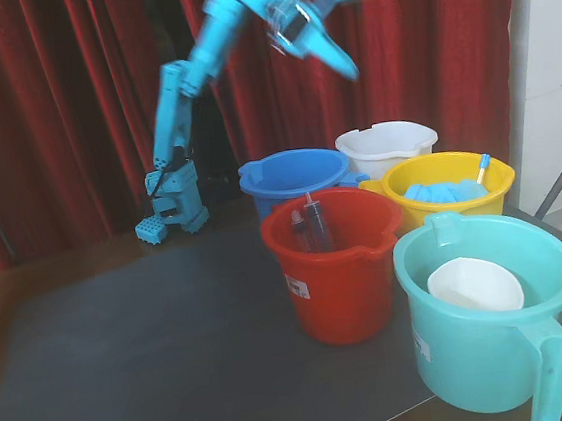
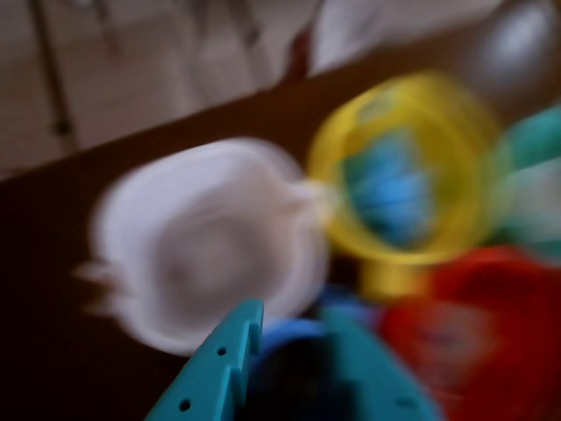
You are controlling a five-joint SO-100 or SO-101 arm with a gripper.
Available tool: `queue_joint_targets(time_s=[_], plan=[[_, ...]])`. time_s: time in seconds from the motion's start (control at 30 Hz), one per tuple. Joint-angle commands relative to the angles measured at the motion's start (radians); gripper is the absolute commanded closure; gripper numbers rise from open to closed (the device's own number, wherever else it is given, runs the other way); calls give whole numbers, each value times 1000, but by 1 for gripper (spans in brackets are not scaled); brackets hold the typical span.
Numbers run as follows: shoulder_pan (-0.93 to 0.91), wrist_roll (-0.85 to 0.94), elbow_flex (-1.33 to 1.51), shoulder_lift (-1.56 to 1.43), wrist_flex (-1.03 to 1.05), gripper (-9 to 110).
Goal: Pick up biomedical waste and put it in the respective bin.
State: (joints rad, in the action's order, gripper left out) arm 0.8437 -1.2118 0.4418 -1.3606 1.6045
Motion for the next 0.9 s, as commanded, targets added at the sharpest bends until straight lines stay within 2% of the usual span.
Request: queue_joint_targets(time_s=[0.0, 0.07, 0.13, 0.27, 0.4, 0.43, 0.57, 0.6, 0.7, 0.87], plan=[[-178, 279, 54, -287, 344, 102], [-262, 476, 172, -451, 342, 102], [-426, 660, 374, -637, 336, 102], [-721, 864, 747, -881, 252, 102], [-891, 1029, 1238, -1109, 5, 102], [-913, 1058, 1450, -1249, -106, 102], [-919, 1075, 1931, -1621, -357, 102], [-920, 1068, 2161, -1835, -437, 102], [-920, 1048, 2298, -1726, -499, 102], [-919, 1042, 2491, -1764, -617, 102]])
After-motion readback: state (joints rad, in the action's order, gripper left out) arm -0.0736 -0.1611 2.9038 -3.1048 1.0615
